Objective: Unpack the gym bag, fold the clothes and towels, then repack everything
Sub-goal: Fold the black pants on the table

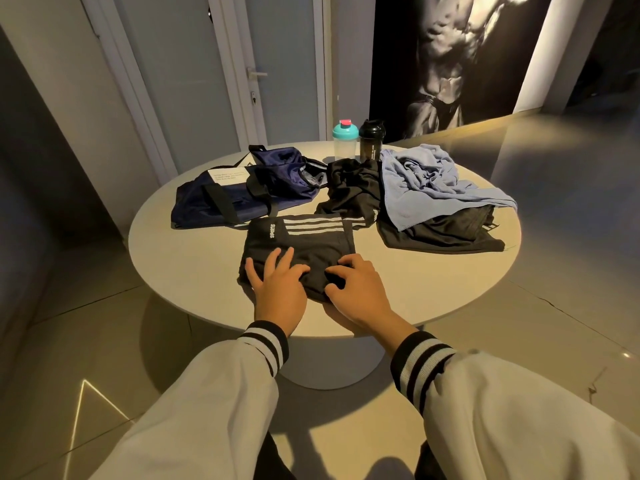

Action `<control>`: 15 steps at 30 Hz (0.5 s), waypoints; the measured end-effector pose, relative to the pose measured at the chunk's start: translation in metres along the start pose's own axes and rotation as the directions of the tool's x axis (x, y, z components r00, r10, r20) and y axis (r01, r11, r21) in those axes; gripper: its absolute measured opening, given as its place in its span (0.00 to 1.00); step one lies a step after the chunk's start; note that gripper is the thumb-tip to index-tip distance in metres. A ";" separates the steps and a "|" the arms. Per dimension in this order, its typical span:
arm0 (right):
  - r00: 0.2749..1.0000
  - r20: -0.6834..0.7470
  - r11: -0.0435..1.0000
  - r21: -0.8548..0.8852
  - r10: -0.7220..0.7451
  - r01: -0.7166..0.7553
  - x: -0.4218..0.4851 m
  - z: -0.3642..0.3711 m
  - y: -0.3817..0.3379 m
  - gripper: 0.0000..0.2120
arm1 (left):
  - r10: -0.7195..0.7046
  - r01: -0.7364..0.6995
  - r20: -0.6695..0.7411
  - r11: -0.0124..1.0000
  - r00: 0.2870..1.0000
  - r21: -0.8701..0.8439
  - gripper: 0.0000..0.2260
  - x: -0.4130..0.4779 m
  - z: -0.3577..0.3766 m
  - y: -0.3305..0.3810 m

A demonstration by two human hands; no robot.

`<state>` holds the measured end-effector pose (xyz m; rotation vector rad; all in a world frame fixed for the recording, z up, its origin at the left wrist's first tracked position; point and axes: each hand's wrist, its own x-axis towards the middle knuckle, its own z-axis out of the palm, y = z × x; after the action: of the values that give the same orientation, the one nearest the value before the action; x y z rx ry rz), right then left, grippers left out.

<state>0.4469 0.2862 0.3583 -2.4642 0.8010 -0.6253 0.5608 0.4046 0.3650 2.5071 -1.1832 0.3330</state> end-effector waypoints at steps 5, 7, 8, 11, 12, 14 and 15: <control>0.998 -0.070 0.999 0.039 -0.005 0.008 0.001 0.001 0.001 0.18 | 0.116 -0.104 0.152 0.991 0.981 -0.086 0.19 0.002 0.002 0.004; 0.999 -0.039 1.000 -0.019 -0.005 0.004 0.001 0.002 0.002 0.19 | 0.129 -0.110 0.216 0.989 0.968 -0.102 0.21 0.002 0.005 0.004; 1.000 -0.015 1.000 -0.026 0.002 -0.002 0.000 0.003 0.002 0.20 | 0.136 -0.114 0.234 0.988 0.963 -0.107 0.21 0.002 0.006 0.003; 0.999 0.008 0.999 0.022 0.038 -0.038 -0.001 0.000 0.000 0.20 | 0.143 -0.111 0.221 0.982 0.965 -0.150 0.21 0.002 0.004 0.002; 0.999 0.006 0.998 0.045 0.049 -0.049 -0.001 -0.001 0.000 0.19 | 0.138 -0.107 0.195 0.981 0.971 -0.164 0.21 0.002 0.003 0.002; 0.997 -0.012 0.992 0.099 0.082 -0.080 -0.002 -0.004 -0.001 0.19 | 0.119 -0.097 0.133 0.983 0.984 -0.157 0.22 0.002 0.004 0.002; 0.995 -0.030 0.989 0.118 0.097 -0.092 -0.002 -0.004 -0.002 0.20 | 0.110 -0.094 0.122 0.987 0.986 -0.130 0.23 0.002 0.005 0.002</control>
<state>0.4436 0.2879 0.3622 -2.3015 0.8647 -0.6641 0.5604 0.4004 0.3619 2.3964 -1.3429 0.1198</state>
